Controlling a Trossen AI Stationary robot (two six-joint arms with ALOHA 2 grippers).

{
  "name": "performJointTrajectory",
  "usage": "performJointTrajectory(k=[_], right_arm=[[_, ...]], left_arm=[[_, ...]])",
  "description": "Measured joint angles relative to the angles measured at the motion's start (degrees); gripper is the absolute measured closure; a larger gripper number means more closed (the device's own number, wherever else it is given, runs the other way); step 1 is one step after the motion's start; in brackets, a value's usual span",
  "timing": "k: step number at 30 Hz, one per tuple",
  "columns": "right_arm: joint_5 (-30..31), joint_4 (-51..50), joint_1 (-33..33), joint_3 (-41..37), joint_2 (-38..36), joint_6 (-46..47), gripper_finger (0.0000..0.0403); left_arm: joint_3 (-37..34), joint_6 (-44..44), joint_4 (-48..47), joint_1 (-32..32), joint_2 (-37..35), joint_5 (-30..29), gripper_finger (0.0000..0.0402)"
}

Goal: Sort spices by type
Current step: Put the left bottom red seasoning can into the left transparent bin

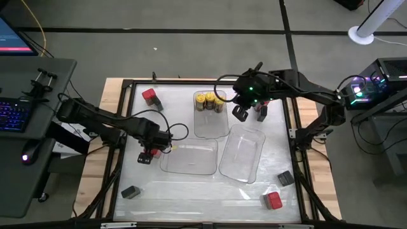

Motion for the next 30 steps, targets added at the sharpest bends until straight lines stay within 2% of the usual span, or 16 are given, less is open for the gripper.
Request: performJointTrajectory(k=[6, 11, 20, 30], right_arm=[[0.8, -0.7, 0.0, 0.0, 0.0, -0.5, 0.0403], [0.9, -0.7, 0.0, 0.0, 0.0, -1.4, 0.0403], [0.9, -1.0, 0.0, 0.0, 0.0, -1.5, 0.0403], [0.9, -1.0, 0.0, 0.0, 0.0, -1.6, 0.0403]], left_arm=[[0.0, -5.2, 1.3, -3.4, 0.0, -7.2, 0.0077], [0.0, -9.4, 1.5, -3.8, 0.0, -6.1, 0.0097], [0.0, -10.1, 1.9, -4.0, 0.0, -4.3, 0.0137], [0.0, -10.0, 2.1, -4.0, 2.0, -4.0, 0.0138]])
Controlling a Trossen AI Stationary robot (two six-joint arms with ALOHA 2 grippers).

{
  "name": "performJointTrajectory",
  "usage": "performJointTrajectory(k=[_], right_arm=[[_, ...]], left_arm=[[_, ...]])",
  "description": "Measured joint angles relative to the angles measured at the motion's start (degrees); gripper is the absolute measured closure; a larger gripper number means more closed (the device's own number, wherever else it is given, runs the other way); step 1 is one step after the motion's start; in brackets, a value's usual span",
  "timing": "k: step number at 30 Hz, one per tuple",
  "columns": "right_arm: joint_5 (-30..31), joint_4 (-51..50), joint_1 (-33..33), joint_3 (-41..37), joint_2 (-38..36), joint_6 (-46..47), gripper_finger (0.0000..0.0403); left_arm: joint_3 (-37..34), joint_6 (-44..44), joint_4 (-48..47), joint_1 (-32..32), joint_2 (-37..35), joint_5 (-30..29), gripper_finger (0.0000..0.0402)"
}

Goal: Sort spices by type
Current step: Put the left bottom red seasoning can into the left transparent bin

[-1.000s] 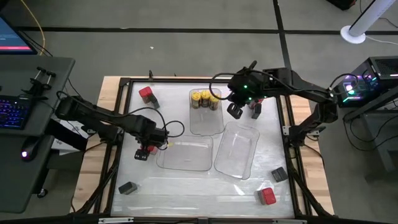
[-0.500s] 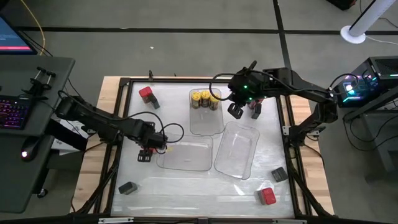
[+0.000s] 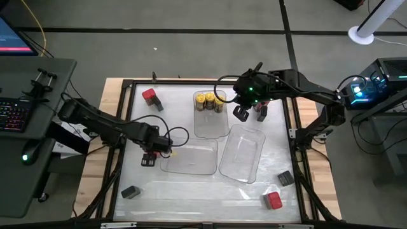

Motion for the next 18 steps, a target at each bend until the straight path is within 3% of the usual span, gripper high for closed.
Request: performJointTrajectory(k=[7, 10, 14, 18], right_arm=[[0.0, 0.1, 0.0, 0.0, 0.0, -0.2, 0.0403], [0.0, 0.1, 0.0, 0.0, 0.0, -0.2, 0.0403], [0.0, 0.1, 0.0, 0.0, 0.0, -0.2, 0.0403], [0.0, 0.1, 0.0, 0.0, 0.0, -0.2, 0.0403]], left_arm=[[0.0, 0.4, 0.0, 0.0, 5.2, 0.0, 0.0139], [0.0, 0.5, -0.2, 0.0, 5.3, 0.0, 0.016], [1.0, -0.6, -2.9, 0.0, 2.8, 0.1, 0.0214], [2.7, -3.2, -9.5, 0.6, -2.4, -0.1, 0.0214]])
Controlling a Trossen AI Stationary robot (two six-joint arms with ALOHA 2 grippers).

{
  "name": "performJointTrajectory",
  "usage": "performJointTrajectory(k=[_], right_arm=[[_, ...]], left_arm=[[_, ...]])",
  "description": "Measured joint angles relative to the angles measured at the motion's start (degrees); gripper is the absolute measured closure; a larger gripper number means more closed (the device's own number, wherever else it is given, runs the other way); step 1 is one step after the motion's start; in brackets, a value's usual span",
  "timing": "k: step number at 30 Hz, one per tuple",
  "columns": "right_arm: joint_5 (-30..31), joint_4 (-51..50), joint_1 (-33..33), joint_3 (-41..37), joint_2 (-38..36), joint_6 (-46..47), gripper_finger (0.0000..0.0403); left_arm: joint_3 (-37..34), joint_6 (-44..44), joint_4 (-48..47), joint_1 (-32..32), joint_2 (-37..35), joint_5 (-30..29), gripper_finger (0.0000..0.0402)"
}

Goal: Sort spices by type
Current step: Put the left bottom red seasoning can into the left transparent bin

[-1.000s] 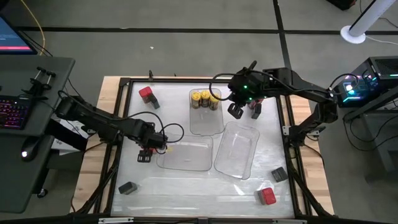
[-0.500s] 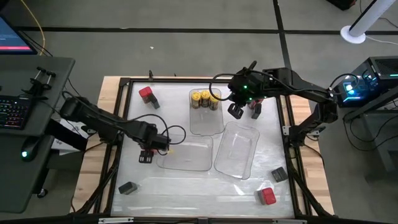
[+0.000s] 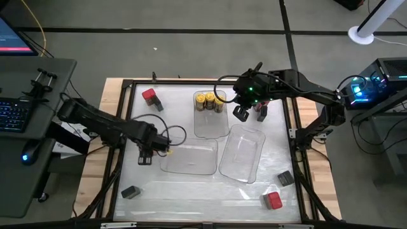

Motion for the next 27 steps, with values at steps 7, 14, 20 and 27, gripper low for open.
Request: performJointTrajectory(k=[7, 14, 20, 27], right_arm=[[1.2, 0.1, 0.0, 0.0, 0.0, -0.5, 0.0403], [1.2, 1.4, -0.3, 0.0, 0.0, -1.7, 0.0403], [1.1, 1.4, -0.4, 0.0, 0.0, -2.1, 0.0403], [1.1, 1.4, -0.4, 0.0, 0.0, -3.9, 0.0403]], left_arm=[[10.3, -8.2, -8.7, 3.9, -8.6, -3.2, 0.0214], [26.1, 23.0, -6.8, 3.8, -3.7, -8.1, 0.0214], [30.2, 67.0, -4.1, 3.6, 5.7, -15.5, 0.0214], [30.2, 79.4, 0.6, 2.7, 12.8, -18.3, 0.0214]])
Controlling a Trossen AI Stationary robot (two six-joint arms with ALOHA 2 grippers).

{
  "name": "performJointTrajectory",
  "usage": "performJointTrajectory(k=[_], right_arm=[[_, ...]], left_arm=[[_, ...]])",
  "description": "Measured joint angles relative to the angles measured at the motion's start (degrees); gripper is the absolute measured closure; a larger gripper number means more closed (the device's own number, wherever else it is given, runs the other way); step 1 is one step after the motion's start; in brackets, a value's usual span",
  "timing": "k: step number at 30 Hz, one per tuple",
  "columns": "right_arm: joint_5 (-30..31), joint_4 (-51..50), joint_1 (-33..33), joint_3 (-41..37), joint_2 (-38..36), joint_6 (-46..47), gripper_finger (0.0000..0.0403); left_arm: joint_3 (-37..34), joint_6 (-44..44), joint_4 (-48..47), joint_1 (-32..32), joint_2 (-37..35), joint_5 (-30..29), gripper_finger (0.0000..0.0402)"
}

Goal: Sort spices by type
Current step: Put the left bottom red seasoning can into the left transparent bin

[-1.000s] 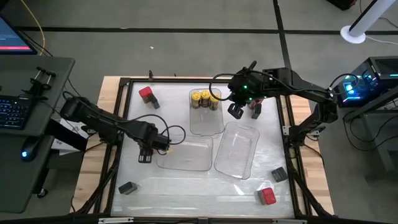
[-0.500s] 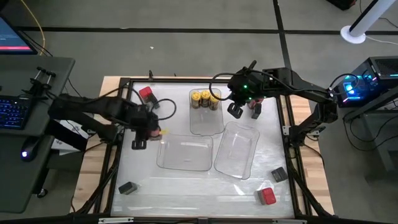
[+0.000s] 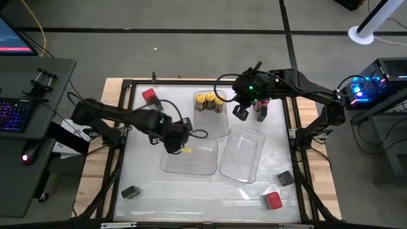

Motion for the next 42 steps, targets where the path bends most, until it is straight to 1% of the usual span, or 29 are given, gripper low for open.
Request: performJointTrajectory(k=[3, 7, 9, 12, 15, 19, 21, 24, 27, 30, 33, 35, 37, 42], right_arm=[[-0.6, 0.0, 0.0, 0.0, 0.0, -1.1, 0.0403], [-3.3, -0.1, 0.0, 0.0, 0.0, -1.9, 0.0403], [-4.2, -0.1, 0.0, 0.0, 0.0, -2.1, 0.0403], [-4.5, 0.0, 0.0, 0.0, 0.0, -0.2, 0.0403], [-4.5, 0.0, 0.1, 0.0, 0.0, 3.7, 0.0403], [-3.4, 0.4, 1.1, 0.0, 0.0, 9.7, 0.0403], [-2.9, 1.3, 1.8, 0.0, 0.0, 11.9, 0.0403], [-2.5, 3.0, 2.4, 0.0, 0.0, 15.3, 0.0403], [-2.5, 4.7, 2.9, 0.0, 0.0, 17.3, 0.0403], [-2.4, 5.8, 3.4, 0.0, 0.0, 17.7, 0.0403], [-2.4, 6.1, 3.6, 0.0, 0.0, 17.7, 0.0403], [-2.4, 6.0, 3.6, 0.0, 0.0, 17.7, 0.0403], [-2.4, 6.0, 3.5, 0.0, 0.0, 17.5, 0.0403], [-2.8, 6.0, 3.5, 0.0, 0.0, 16.1, 0.0403]], left_arm=[[0.0, -0.1, -0.2, -2.8, 0.7, 0.9, 0.0214], [0.0, -2.5, -0.2, -7.0, 0.7, 9.5, 0.0214], [0.0, -2.9, -0.5, -9.0, 0.6, 11.3, 0.0214], [-0.5, -0.6, -0.7, -10.2, 0.5, 11.5, 0.0214], [-2.8, 1.0, -0.2, -9.5, 0.5, 11.4, 0.0214], [-6.8, 8.7, 1.7, -7.9, 0.5, 11.4, 0.0214], [-8.5, 10.9, 3.8, -7.4, 0.6, 11.4, 0.0214], [-10.8, 11.4, 6.7, -6.8, 0.6, 11.7, 0.0214], [-12.7, 11.3, 7.4, -6.1, 0.6, 12.1, 0.0214], [-14.8, 11.0, 8.2, -5.6, 0.6, 12.2, 0.0213], [-16.9, 10.9, 9.9, -5.2, 0.6, 12.1, 0.0188], [-18.4, 10.9, 13.1, -5.0, 0.6, 11.4, 0.017], [-19.4, 11.0, 15.7, -4.7, 0.6, 10.6, 0.016], [-19.9, 11.0, 17.4, -3.7, 0.6, 8.4, 0.0159]])
